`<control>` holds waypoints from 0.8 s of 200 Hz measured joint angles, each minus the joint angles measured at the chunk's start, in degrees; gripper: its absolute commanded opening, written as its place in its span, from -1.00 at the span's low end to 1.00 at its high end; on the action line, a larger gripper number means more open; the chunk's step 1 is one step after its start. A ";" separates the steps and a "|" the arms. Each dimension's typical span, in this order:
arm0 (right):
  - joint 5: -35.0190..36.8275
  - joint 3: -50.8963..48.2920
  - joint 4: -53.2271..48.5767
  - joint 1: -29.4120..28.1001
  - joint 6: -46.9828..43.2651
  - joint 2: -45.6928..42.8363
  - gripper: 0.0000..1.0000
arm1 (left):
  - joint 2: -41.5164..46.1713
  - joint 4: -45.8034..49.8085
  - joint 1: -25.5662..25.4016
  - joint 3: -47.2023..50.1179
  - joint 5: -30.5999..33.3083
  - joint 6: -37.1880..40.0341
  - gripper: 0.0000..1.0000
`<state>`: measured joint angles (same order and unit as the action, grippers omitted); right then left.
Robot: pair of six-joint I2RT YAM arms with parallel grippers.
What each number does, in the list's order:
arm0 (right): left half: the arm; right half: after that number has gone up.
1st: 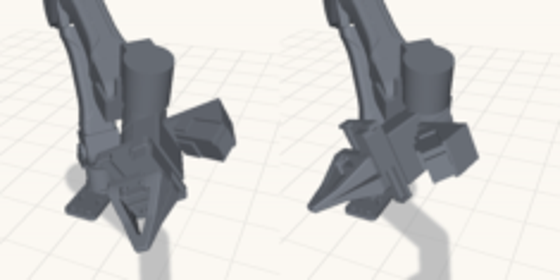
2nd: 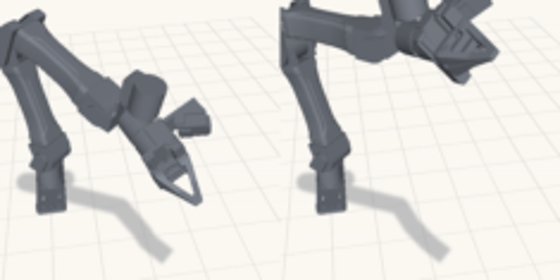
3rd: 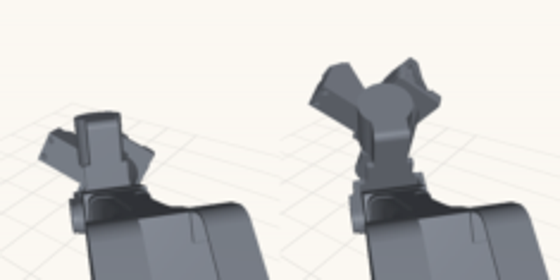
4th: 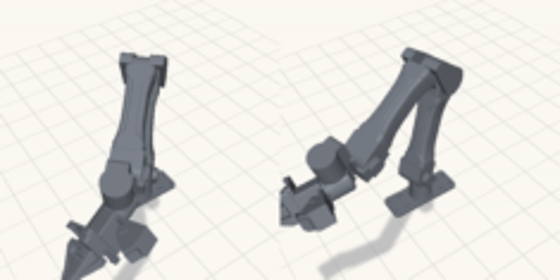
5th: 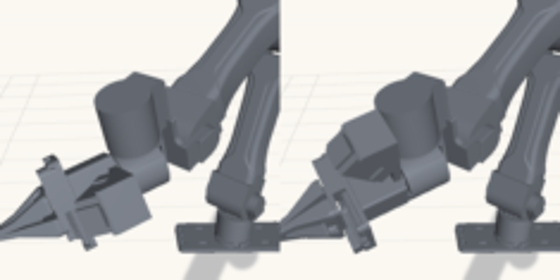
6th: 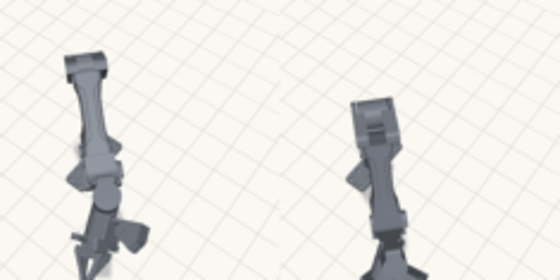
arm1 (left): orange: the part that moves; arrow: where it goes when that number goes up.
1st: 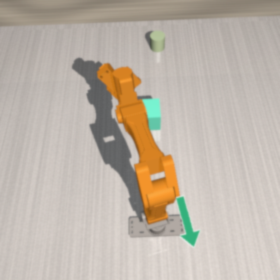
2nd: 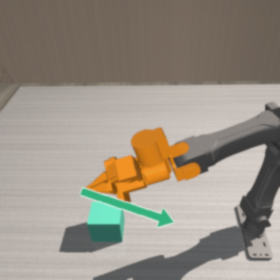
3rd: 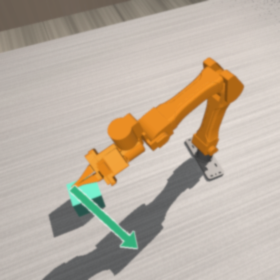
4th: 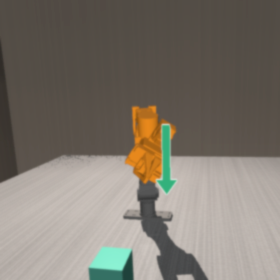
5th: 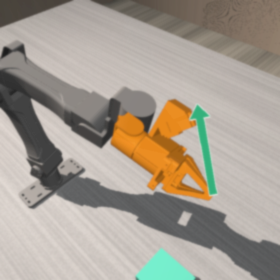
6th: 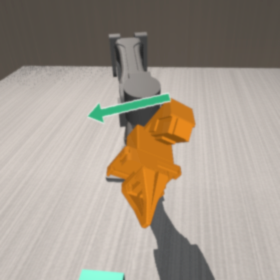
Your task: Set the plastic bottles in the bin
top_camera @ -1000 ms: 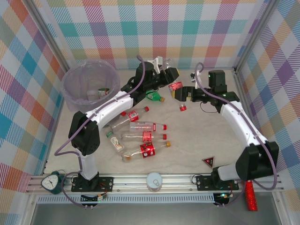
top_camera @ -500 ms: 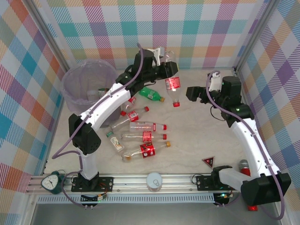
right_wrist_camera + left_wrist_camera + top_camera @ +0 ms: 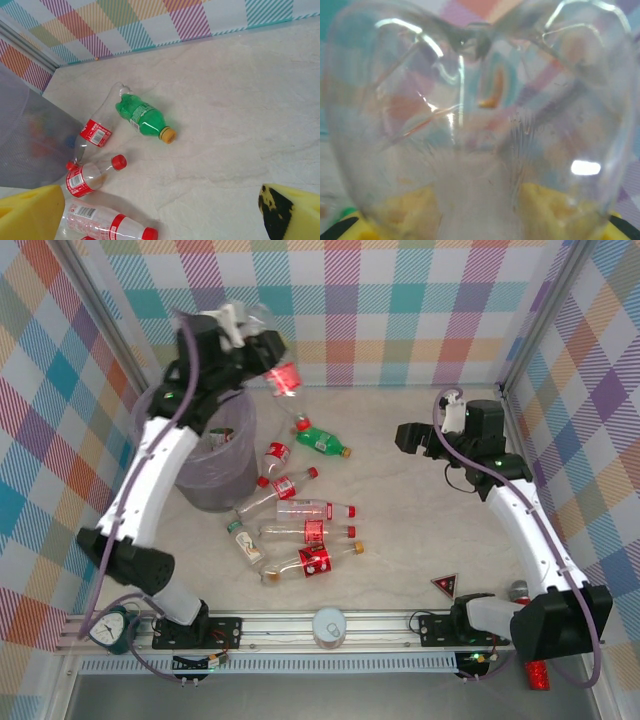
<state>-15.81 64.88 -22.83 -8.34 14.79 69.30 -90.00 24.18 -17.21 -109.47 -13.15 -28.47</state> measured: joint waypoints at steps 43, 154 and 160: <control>-1.70 0.00 0.76 0.09 1.27 3.96 0.98 | 10.03 4.35 12.46 0.94 2.86 2.05 -0.98; -1.09 1.01 -0.26 0.09 1.01 6.49 0.98 | -0.94 15.28 15.61 0.66 19.82 23.67 -1.00; -1.09 1.03 -0.39 0.09 1.03 6.54 0.98 | -1.03 15.06 15.61 1.51 19.78 24.22 -1.00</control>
<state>-16.91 65.91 -23.22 -8.25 15.81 75.83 -91.02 39.24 -1.61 -107.96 6.63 -4.25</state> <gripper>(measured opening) 0.991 0.415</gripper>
